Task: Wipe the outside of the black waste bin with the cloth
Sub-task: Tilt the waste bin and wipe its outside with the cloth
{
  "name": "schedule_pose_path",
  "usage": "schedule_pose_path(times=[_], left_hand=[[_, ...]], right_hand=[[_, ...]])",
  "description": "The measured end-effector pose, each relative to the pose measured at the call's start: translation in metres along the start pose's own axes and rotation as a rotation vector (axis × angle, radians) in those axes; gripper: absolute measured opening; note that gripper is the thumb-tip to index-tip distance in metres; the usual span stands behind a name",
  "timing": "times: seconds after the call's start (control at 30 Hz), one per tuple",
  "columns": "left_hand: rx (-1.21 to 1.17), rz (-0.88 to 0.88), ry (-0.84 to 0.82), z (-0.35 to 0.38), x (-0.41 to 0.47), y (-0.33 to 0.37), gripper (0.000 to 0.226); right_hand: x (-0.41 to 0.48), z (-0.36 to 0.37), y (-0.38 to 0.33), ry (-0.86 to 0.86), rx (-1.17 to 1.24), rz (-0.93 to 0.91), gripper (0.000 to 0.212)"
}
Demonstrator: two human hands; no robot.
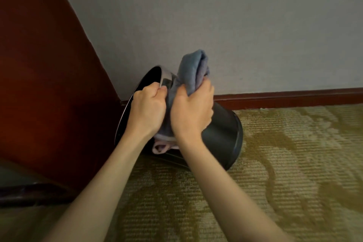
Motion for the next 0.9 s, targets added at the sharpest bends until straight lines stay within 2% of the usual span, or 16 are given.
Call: schedule_pose_path(times=[0.23, 0.33, 0.63, 0.77, 0.9], left_hand=[[0.038, 0.01, 0.002, -0.005, 0.002, -0.012, 0.035], [0.066, -0.002, -0.014, -0.006, 0.006, -0.018, 0.039], [0.111, 0.015, -0.017, -0.007, 0.009, -0.022, 0.041], [0.095, 0.05, -0.042, -0.005, 0.006, -0.019, 0.039], [0.095, 0.113, -0.047, -0.003, 0.001, -0.006, 0.037]], right_hand=[[-0.012, 0.01, -0.011, -0.073, -0.061, -0.309, 0.032], [-0.005, 0.01, 0.0, -0.114, -0.16, -0.353, 0.036], [0.046, -0.036, 0.068, -0.08, -0.338, -0.204, 0.036], [0.075, -0.066, 0.105, -0.11, -0.394, -0.067, 0.038], [0.09, -0.081, 0.127, -0.172, -0.438, -0.004, 0.021]])
Point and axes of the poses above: each hand's wrist, its own x-axis towards the middle knuckle, its own z-axis out of the palm, y = z × x, the point moved 8 cm from there along x, towards the middle knuckle, and after that the axes turned 11 degrees about x, right-handed, at the moved point
